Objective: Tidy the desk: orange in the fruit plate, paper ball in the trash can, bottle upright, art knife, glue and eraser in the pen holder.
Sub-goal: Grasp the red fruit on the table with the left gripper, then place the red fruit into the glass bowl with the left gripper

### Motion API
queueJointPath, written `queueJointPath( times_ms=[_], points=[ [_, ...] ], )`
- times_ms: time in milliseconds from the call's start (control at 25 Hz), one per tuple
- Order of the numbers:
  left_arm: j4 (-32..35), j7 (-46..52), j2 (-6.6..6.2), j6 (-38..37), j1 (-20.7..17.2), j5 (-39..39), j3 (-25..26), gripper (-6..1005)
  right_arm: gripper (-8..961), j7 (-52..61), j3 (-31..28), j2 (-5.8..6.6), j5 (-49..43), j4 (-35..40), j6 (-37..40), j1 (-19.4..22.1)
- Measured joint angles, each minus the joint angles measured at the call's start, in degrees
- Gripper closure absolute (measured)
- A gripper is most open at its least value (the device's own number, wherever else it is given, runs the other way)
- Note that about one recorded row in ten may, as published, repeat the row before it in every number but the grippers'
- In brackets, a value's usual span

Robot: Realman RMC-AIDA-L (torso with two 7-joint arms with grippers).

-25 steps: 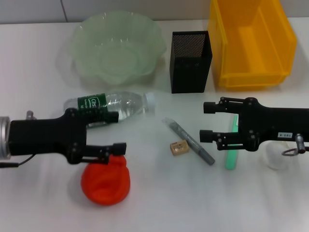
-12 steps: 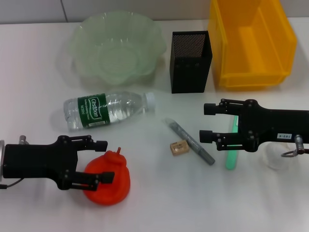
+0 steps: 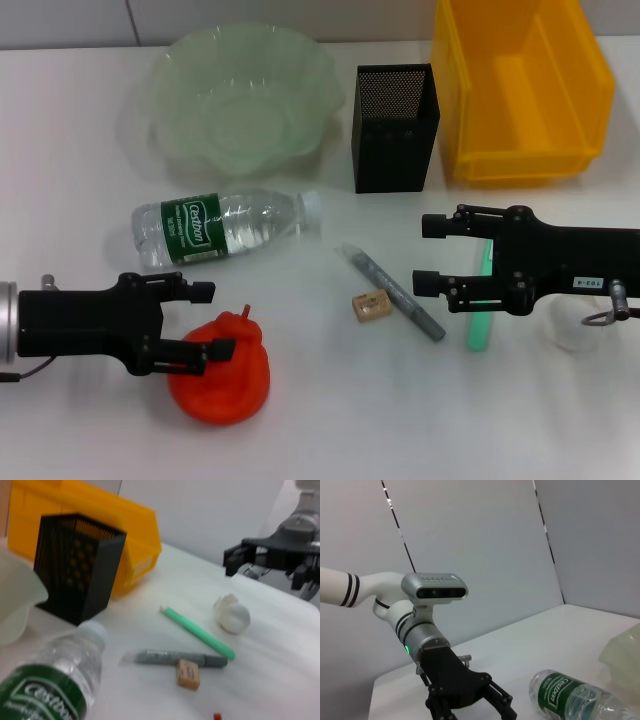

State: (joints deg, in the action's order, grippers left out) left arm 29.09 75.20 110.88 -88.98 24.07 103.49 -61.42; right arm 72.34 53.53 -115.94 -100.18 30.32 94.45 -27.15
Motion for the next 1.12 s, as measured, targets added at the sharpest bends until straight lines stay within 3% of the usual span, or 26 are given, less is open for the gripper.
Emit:
queueJointPath(
  times_ms=[440,720,960,1120],
  points=[
    [0.4,7.1,1.62,2.7,2.5,6.2,0.3,200,174,-0.4,0.1,-0.09,0.0,0.0,-0.6,-0.2],
    [0.5,7.5,1.51,2.8,3.2,6.7,0.4,206,175,-0.5,0.1,-0.07,0.0,0.1,-0.5,-0.1],
    [0.4,7.8,1.56,2.4,3.3,6.7,0.4,416,175,-0.6,0.1,-0.07,0.0,0.0,-0.5,-0.1],
    [0.6,8.1,1.48,0.8,3.2,6.6,0.7,650,176,-1.0,0.1,-0.07,0.0,0.0,-0.7,0.0]
  ],
)
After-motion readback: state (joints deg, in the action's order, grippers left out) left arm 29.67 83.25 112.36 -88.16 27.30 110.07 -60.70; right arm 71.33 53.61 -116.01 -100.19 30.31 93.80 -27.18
